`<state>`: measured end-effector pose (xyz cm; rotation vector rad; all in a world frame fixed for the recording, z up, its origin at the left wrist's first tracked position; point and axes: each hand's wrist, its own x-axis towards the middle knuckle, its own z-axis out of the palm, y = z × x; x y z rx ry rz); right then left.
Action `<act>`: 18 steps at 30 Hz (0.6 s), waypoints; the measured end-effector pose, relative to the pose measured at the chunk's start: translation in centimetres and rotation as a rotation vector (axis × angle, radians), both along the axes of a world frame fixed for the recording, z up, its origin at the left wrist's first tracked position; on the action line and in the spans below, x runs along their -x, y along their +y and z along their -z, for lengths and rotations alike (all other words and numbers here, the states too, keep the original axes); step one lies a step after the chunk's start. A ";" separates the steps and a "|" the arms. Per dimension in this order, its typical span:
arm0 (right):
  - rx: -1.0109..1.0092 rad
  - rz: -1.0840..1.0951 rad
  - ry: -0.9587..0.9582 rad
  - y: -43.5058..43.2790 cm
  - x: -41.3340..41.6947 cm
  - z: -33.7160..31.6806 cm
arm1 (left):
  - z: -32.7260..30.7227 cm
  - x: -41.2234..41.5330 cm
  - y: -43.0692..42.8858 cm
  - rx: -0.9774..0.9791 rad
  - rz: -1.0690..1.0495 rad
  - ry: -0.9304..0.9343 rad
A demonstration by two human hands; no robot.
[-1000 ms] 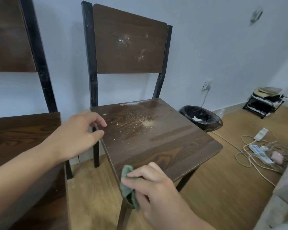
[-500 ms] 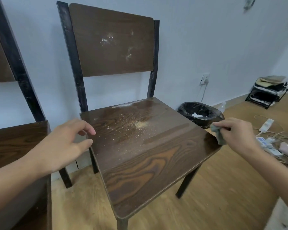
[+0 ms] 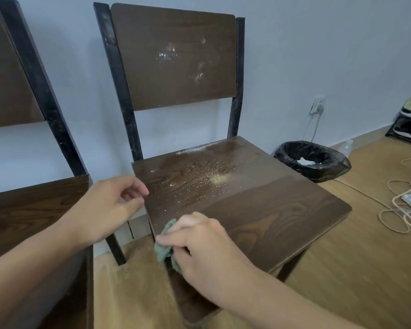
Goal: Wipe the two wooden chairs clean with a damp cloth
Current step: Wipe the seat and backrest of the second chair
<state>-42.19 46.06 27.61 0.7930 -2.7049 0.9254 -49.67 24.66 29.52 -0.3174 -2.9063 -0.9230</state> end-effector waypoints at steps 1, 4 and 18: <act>-0.003 -0.044 0.017 -0.8 -0.1 0.1 | 0.1 0.1 0.1 0.003 -0.007 -0.006; -0.074 -0.052 0.072 0.3 1.6 0.2 | 0.5 0.2 0.7 0.012 -0.024 -0.018; -0.044 0.818 0.022 20.0 15.3 -1.2 | 0.3 0.2 2.1 -0.001 -0.044 0.056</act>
